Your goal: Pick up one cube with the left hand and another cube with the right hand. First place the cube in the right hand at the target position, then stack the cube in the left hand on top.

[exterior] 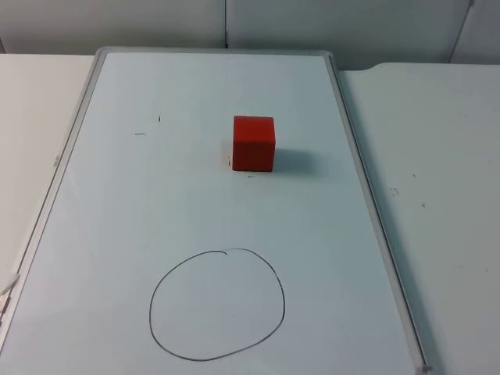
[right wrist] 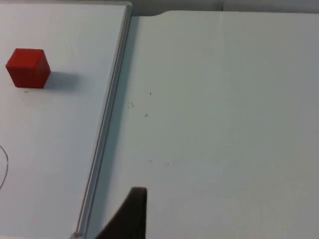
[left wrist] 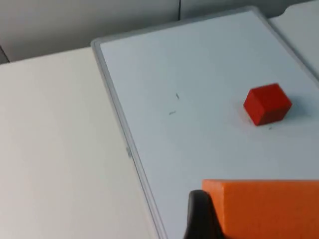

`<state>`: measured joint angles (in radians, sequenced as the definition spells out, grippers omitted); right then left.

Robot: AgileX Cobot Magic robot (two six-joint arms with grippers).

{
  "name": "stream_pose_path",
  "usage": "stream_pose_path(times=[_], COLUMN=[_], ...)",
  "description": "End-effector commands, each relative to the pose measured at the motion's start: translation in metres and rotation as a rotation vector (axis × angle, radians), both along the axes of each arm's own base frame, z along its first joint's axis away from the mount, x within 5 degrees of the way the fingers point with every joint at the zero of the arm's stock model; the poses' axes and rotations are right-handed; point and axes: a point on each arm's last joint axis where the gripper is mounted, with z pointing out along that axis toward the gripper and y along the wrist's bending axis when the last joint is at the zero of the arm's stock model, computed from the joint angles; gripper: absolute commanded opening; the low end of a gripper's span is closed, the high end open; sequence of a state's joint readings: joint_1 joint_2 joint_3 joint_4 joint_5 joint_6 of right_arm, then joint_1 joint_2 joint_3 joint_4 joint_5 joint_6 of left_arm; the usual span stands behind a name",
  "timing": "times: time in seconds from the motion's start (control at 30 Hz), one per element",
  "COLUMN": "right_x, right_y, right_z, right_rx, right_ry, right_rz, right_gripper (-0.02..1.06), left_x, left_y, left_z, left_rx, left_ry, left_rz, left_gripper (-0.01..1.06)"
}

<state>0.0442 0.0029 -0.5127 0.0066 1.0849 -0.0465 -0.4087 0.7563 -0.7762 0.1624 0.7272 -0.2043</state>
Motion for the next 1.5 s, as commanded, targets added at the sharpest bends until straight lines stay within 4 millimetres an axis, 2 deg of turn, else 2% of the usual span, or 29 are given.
stream_pose_path(times=[0.0,0.1,0.13,0.3,0.37,0.4,0.43,0.57,0.6,0.63,0.73,0.77,0.83,0.87,0.9,0.93,0.97,1.03,1.07,1.1,1.23,1.3,1.33,1.43,1.47], right_x=[0.0,0.008,0.008,0.04,0.062,0.084,0.084,0.151,0.151,0.169,0.221,0.221,0.251,0.276,0.283,0.283,0.301,0.326,0.333,0.333,0.362,0.374,0.374,0.388,0.388], right_y=[0.001,0.004,0.004,0.015,0.02,0.024,0.024,0.036,0.036,0.041,0.065,0.065,0.094,0.117,0.125,0.125,0.15,0.18,0.193,0.193,0.24,0.255,0.255,0.267,0.267], right_z=[0.003,0.014,0.014,0.047,0.067,0.082,0.082,0.112,0.112,0.119,0.13,0.13,0.133,0.125,0.122,0.122,0.114,0.091,0.082,0.082,0.034,0.01,0.01,-0.021,-0.021], right_rx=[-0.001,0.014,0.014,0.014,0.03,0.051,0.051,0.051,0.051,0.057,0.073,0.073,0.093,0.08,0.074,0.074,0.067,0.009,-0.013,-0.013,-0.041,-0.025,-0.025,-0.008,-0.008], right_ry=[-0.029,-0.024,-0.024,-0.057,-0.061,-0.036,-0.036,0.037,0.037,0.051,0.086,0.086,0.108,0.158,0.173,0.173,0.215,0.273,0.296,0.296,0.401,0.45,0.45,0.508,0.508], right_rz=[0.01,0.035,0.035,0.148,0.2,0.232,0.232,0.34,0.34,0.358,0.437,0.437,0.484,0.476,0.466,0.466,0.419,0.344,0.312,0.312,0.24,0.206,0.206,0.16,0.16], right_gripper=[1.04,1.04,1.04,1.01,1.0,1.0,1.0,0.97,0.97,0.95,0.94,0.94,0.94,0.94,0.94,0.94,0.94,0.94,0.94,0.94,0.94,0.94,0.94,0.94,0.94], left_x=[-0.01,-0.021,-0.021,-0.024,-0.023,-0.023,-0.023,-0.023,-0.023,-0.023,-0.023,-0.023,-0.023,-0.023,-0.023,-0.023,-0.023,-0.023,-0.023,-0.023,-0.023,-0.023,-0.023,-0.023,-0.023], left_y=[0.005,0.01,0.01,0.012,0.012,0.012,0.012,0.011,0.011,0.011,0.012,0.012,0.012,0.012,0.012,0.012,0.012,0.012,0.012,0.012,0.012,0.012,0.012,0.012,0.012], left_z=[-0.014,-0.03,-0.03,-0.035,-0.034,-0.034,-0.034,-0.034,-0.034,-0.034,-0.034,-0.034,-0.034,-0.034,-0.034,-0.034,-0.034,-0.034,-0.034,-0.034,-0.034,-0.034,-0.034,-0.034,-0.034], left_rx=[-0.008,0.003,0.003,0.009,0.004,0.003,0.003,0.0,0.0,0.0,0.006,0.006,0.009,0.013,0.015,0.015,0.014,0.015,0.015,0.015,0.017,0.017,0.017,0.017,0.017], left_ry=[-0.017,-0.008,-0.008,-0.014,-0.026,-0.029,-0.029,-0.029,-0.029,-0.029,-0.032,-0.032,-0.033,-0.035,-0.036,-0.036,-0.036,-0.039,-0.039,-0.039,-0.04,-0.04,-0.04,-0.04,-0.04], left_rz=[0.006,0.015,0.015,0.014,0.011,0.011,0.011,0.01,0.01,0.01,0.011,0.011,0.011,0.011,0.011,0.011,0.011,0.009,0.009,0.009,0.009,0.009,0.009,0.009,0.009], left_gripper=[0.12,0.12,0.12,0.12,0.12,0.12,0.12,0.12,0.12,0.12,0.12,0.12,0.12,0.12,0.12,0.12,0.12,0.12,0.12,0.12,0.12,0.12,0.12,0.12,0.12])
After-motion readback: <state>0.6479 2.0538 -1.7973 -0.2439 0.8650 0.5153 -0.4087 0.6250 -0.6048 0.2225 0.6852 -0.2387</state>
